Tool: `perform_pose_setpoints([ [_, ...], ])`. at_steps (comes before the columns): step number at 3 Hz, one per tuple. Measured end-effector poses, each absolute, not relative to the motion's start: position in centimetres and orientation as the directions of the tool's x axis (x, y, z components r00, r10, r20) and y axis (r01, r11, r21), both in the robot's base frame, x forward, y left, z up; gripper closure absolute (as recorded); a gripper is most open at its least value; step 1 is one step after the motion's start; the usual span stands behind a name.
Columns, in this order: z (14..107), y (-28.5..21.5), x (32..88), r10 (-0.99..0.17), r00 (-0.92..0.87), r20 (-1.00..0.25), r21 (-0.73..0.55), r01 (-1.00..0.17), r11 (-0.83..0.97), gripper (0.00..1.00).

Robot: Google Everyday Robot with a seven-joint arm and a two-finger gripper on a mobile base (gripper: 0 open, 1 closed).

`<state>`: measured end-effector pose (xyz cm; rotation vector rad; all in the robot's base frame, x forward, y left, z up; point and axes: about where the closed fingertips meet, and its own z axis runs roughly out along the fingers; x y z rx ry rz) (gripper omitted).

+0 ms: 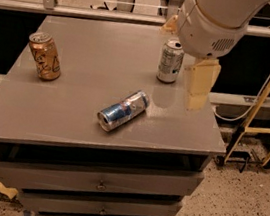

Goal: Place redbull can upright

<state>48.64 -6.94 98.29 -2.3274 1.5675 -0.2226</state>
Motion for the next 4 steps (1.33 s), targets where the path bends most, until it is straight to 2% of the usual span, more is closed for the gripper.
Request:
perform_pose_setpoints([
  [1,96.3,-3.6,48.8,-0.864,0.504,-0.003,-0.329,-0.816,-0.475,0.00],
  [2,90.9,2.1,48.4,-0.749,0.657,0.083,-0.222,-0.721,-0.657,0.00],
  [4,84.7,5.8,47.9,-0.647,0.756,0.099,-0.074,-0.643,-0.763,0.00],
])
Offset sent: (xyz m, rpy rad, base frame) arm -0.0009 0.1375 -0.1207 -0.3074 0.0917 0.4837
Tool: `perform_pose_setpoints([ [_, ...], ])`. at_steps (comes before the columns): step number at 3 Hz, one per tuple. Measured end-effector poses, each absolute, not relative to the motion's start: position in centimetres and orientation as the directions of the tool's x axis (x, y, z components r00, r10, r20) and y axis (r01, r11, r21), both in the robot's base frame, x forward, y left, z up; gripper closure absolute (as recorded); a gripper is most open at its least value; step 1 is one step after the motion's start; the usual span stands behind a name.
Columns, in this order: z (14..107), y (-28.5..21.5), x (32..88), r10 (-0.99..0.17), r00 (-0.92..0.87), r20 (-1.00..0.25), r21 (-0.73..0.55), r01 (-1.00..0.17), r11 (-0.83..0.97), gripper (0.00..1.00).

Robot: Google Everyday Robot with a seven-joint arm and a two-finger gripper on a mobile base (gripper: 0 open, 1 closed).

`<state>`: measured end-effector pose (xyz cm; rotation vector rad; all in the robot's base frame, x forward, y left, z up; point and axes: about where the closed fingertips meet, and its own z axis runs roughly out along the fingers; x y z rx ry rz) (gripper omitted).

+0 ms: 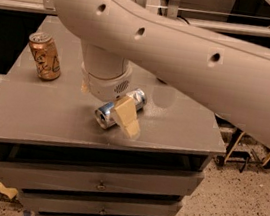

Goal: Place redbull can upright

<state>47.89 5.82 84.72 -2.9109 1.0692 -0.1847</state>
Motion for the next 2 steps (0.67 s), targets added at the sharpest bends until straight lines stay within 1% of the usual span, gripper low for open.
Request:
perform_pose_setpoints([
  [1,82.73,6.53,47.83,-0.620,0.781,0.074,-0.028,-0.620,-0.784,0.16],
  [2,82.04,6.36,48.12,-0.611,0.790,0.060,-0.011,-0.611,-0.791,0.38],
])
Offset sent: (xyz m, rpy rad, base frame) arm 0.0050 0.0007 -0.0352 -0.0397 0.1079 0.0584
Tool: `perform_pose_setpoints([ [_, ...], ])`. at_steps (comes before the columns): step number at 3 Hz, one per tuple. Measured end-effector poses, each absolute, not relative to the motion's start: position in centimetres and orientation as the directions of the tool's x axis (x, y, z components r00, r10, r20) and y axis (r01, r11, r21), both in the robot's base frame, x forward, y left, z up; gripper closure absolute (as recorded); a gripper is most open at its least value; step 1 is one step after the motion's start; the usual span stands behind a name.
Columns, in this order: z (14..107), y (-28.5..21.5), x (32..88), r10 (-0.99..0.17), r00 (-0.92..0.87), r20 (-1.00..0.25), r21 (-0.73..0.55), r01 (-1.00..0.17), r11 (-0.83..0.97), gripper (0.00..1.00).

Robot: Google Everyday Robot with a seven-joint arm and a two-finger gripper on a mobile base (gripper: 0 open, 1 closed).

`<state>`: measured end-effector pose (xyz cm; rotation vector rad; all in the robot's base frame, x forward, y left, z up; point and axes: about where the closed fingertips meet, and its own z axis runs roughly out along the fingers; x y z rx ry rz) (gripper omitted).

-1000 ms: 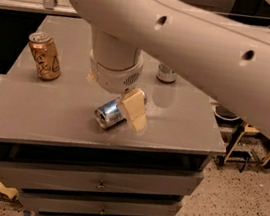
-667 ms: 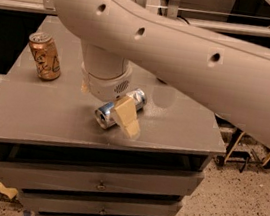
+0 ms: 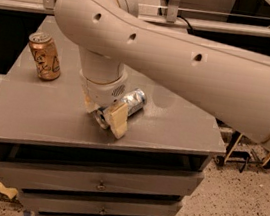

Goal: Place redbull can upright

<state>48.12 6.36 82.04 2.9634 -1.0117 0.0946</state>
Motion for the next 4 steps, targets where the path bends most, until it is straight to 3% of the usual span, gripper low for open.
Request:
perform_pose_setpoints([
  [1,82.5,6.1,48.3,-0.611,0.790,0.058,-0.010,-0.611,-0.791,0.69],
  [2,82.6,6.1,48.3,-0.611,0.790,0.058,-0.010,-0.611,-0.791,0.93],
  [3,85.9,4.9,49.3,-0.645,0.764,0.021,-0.087,-0.642,-0.762,1.00],
  [4,90.9,3.7,50.2,-0.680,0.729,-0.072,-0.178,-0.680,-0.711,1.00],
])
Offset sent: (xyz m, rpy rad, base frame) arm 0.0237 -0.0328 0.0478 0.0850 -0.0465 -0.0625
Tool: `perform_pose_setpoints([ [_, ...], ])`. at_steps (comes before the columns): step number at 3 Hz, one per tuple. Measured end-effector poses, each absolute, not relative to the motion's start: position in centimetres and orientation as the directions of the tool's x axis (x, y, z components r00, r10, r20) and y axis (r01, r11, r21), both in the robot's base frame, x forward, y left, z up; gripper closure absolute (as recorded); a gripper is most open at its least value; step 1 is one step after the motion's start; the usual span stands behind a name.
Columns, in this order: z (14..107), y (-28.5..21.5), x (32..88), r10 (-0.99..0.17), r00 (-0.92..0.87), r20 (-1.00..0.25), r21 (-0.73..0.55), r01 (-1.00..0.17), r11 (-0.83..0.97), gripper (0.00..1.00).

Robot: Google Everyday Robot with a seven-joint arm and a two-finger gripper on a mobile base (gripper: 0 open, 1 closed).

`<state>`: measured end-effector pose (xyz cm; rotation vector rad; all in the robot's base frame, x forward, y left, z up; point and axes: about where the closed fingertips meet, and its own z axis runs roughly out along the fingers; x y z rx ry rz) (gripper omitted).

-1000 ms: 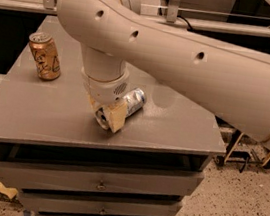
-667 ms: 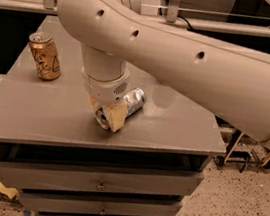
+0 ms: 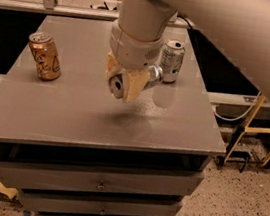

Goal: Place redbull can upright

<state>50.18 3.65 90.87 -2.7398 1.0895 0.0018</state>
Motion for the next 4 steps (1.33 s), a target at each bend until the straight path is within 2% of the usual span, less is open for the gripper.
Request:
perform_pose_setpoints([
  [1,93.1,3.6,50.8,-0.698,0.673,-0.246,-0.220,-0.740,-0.636,1.00],
  [2,94.4,5.5,50.1,-0.661,0.657,-0.363,-0.254,-0.752,-0.608,1.00],
  [3,94.5,5.4,50.8,-0.673,0.624,-0.398,-0.289,-0.781,-0.553,1.00],
  [4,95.4,5.3,49.2,-0.654,0.521,-0.549,-0.351,-0.854,-0.385,1.00],
])
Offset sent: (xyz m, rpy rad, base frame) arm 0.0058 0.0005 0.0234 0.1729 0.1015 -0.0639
